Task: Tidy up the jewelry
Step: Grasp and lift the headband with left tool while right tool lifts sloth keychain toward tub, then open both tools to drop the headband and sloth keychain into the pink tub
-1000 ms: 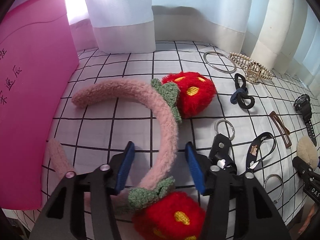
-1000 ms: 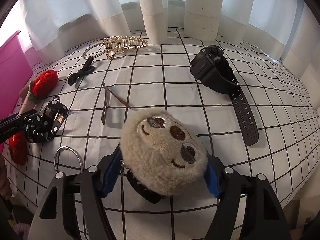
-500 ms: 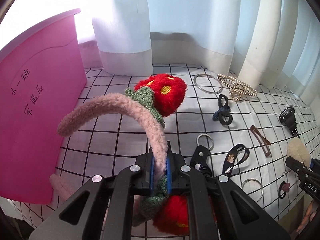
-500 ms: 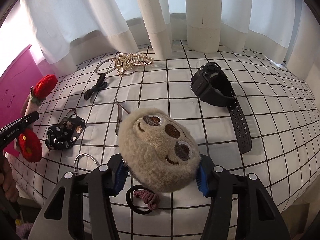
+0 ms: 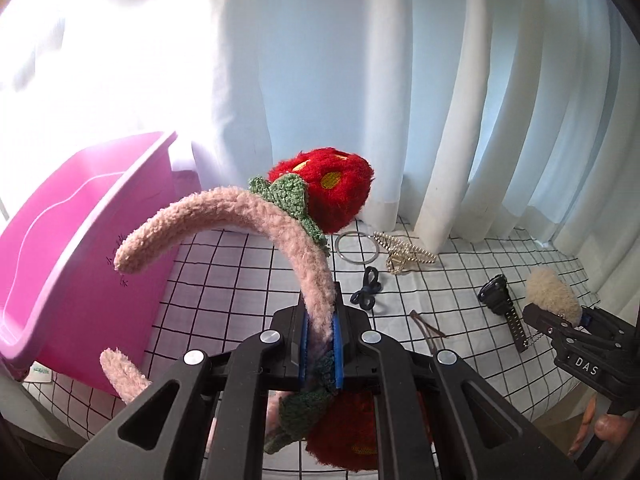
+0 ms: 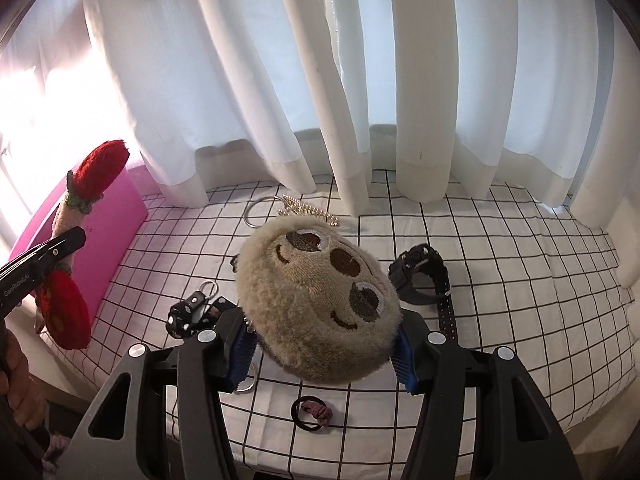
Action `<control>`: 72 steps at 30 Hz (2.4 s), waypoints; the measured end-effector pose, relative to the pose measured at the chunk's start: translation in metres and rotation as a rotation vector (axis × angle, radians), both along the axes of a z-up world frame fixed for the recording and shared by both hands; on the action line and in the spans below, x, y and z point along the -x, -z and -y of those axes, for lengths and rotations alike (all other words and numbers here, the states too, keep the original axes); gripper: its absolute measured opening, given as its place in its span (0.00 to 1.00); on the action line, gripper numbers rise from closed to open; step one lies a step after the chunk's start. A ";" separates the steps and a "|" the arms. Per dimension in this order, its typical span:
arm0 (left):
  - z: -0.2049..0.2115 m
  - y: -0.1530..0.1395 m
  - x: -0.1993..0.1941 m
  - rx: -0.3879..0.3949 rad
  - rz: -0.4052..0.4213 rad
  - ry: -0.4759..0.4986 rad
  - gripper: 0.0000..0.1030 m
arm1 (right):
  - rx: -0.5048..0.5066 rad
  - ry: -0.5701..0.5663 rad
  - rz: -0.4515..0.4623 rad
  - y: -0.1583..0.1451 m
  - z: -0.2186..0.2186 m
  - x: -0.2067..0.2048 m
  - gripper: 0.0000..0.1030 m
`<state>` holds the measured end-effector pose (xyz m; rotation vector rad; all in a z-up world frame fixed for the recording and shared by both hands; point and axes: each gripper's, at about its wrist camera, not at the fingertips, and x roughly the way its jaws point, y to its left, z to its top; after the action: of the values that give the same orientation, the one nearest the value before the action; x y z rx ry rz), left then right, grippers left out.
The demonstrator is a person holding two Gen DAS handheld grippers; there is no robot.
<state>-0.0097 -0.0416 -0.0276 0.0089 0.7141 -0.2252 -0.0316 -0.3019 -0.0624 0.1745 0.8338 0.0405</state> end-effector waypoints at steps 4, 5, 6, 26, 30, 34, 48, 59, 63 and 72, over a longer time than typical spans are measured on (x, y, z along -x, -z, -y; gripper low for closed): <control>0.000 -0.039 0.018 0.019 0.072 -0.032 0.09 | -0.018 -0.061 0.058 -0.028 -0.004 -0.001 0.53; -0.001 -0.048 0.024 0.023 0.090 -0.043 0.09 | -0.023 -0.082 0.075 -0.035 -0.007 -0.001 0.53; -0.002 -0.057 0.028 0.025 0.108 -0.055 0.09 | -0.028 -0.103 0.091 -0.040 -0.011 -0.002 0.53; -0.132 -0.109 0.048 -0.024 0.205 -0.452 0.09 | -0.166 -0.573 0.198 -0.106 -0.192 -0.097 0.53; -0.165 -0.104 0.026 0.002 0.171 -0.485 0.09 | -0.155 -0.641 0.185 -0.117 -0.244 -0.129 0.53; -0.192 -0.091 -0.001 0.021 0.107 -0.503 0.09 | -0.133 -0.708 0.158 -0.121 -0.298 -0.165 0.53; -0.258 -0.031 -0.086 0.095 -0.211 -0.507 0.10 | -0.003 -0.846 -0.160 -0.073 -0.432 -0.275 0.53; -0.281 0.007 -0.117 0.188 -0.411 -0.505 0.13 | 0.127 -0.849 -0.368 -0.026 -0.469 -0.303 0.53; -0.284 0.018 -0.119 0.207 -0.461 -0.514 0.16 | 0.157 -0.845 -0.393 -0.019 -0.476 -0.304 0.53; -0.290 0.016 -0.117 0.169 -0.454 -0.570 0.69 | 0.204 -0.814 -0.438 -0.009 -0.486 -0.312 0.63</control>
<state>0.1072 0.2482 -0.0432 -0.4135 1.1143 0.2704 0.2800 0.1840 -0.0538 -0.3714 1.2943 0.6988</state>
